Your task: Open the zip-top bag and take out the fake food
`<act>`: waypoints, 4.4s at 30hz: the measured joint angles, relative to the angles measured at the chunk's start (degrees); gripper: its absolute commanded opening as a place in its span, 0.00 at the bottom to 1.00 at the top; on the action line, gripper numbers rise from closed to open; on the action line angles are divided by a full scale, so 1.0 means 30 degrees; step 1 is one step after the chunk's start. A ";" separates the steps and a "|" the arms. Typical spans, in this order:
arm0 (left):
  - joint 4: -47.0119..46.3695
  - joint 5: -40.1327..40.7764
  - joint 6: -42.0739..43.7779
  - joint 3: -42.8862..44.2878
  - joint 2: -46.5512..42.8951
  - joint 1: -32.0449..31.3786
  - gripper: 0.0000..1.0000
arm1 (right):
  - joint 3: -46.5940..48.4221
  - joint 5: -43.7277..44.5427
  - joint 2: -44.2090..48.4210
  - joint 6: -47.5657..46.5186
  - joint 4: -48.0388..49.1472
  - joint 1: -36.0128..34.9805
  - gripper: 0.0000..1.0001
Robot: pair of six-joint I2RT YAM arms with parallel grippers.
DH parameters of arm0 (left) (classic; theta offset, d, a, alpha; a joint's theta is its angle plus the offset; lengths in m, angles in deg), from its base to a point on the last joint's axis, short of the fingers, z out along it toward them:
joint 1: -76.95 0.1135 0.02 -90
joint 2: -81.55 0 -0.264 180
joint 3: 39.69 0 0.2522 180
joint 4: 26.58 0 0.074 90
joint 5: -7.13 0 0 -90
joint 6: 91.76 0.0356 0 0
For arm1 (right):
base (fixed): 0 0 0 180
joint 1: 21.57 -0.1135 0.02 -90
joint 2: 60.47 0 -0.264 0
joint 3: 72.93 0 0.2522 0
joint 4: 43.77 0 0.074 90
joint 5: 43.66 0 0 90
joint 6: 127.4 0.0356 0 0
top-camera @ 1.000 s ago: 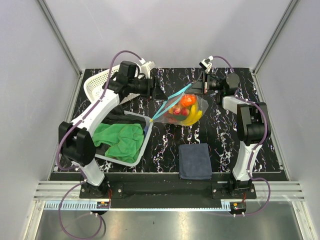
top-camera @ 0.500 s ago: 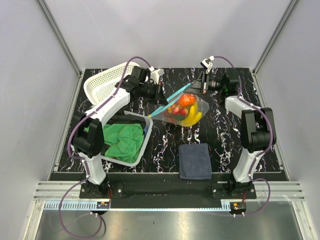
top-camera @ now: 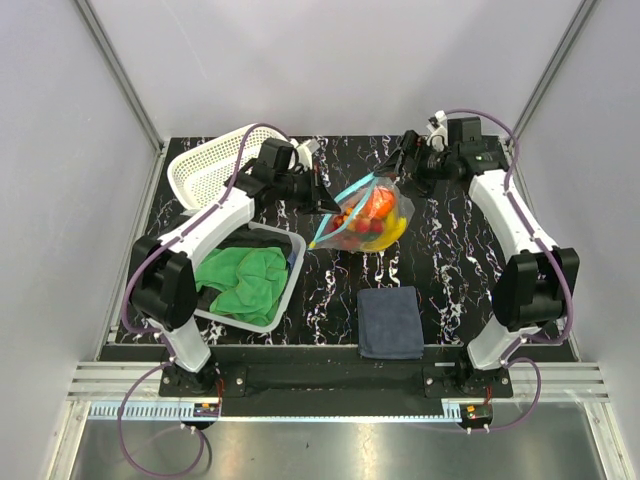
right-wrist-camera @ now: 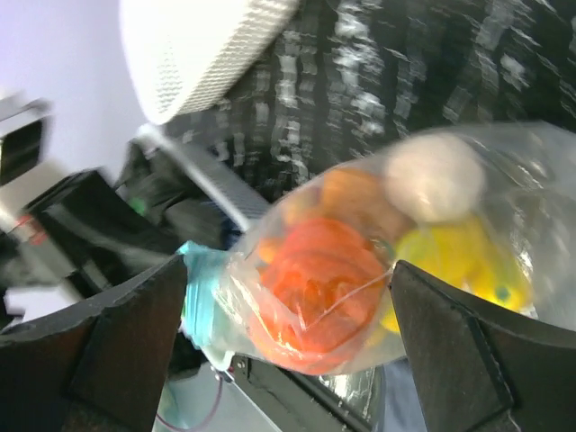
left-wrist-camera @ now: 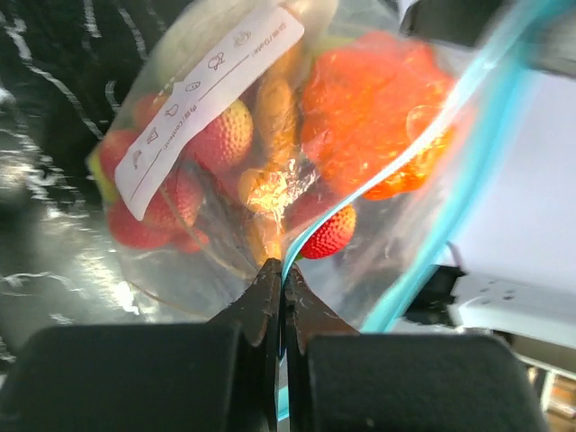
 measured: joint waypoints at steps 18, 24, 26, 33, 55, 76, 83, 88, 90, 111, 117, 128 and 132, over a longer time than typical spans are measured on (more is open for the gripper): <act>-0.3519 0.0087 -0.5887 -0.0525 -0.0306 -0.1107 0.00 | 0.1778 0.8757 0.4590 0.0605 -0.9726 0.0160 0.94; -0.3636 0.0568 -0.7016 -0.0678 -0.0335 -0.1370 0.00 | 0.1231 0.7504 0.5421 0.0743 -1.0499 -0.0131 1.00; -0.3636 0.0743 -0.7344 -0.0692 -0.0372 -0.1479 0.00 | 0.0678 0.6994 0.5617 0.0765 -1.0535 -0.0284 1.00; -0.3636 0.1370 -0.8174 -0.0692 -0.0539 -0.2091 0.00 | 0.0095 0.6492 0.5289 0.1056 -1.0142 -0.2251 0.87; -0.0729 0.1523 -0.2980 0.0896 -0.0546 -0.2098 0.13 | -0.1049 0.8517 0.4087 -0.0525 -0.9122 -0.2769 0.00; 0.4510 0.3351 0.4415 0.6921 -0.0401 -0.2951 0.26 | 0.1974 0.6353 0.1865 -0.2834 -0.9996 -0.2769 0.00; 0.4430 0.3177 0.4291 0.7643 0.1107 -0.3854 0.15 | 0.1610 0.5894 0.2237 -0.2827 -0.9916 -0.2769 0.00; 0.4648 0.3796 0.3985 0.7461 0.2718 -0.3876 0.19 | 0.1253 0.5807 0.2674 -0.2769 -0.9814 -0.2769 0.00; 0.4670 0.4080 0.3905 0.7344 0.3009 -0.3876 0.20 | 0.1115 0.5705 0.2776 -0.2725 -0.9668 -0.2769 0.00; 0.2594 0.7796 0.4007 0.5989 0.3096 -0.6069 0.71 | 0.0248 0.4313 0.3381 -0.1129 -0.9129 -0.2761 0.00; 0.1428 0.9581 0.4080 0.5122 0.3096 -0.6076 0.88 | 0.0248 0.3840 0.3388 -0.0597 -0.8969 -0.2761 0.00; -0.3942 1.0207 0.4473 0.1851 0.2667 -0.6069 0.86 | 0.0044 0.3767 0.3381 -0.0073 -0.9012 -0.2710 0.00; -0.5617 0.9763 0.4809 0.0860 0.2412 -0.6018 0.90 | 0.0022 0.3628 0.3381 0.0000 -0.9136 -0.2696 0.00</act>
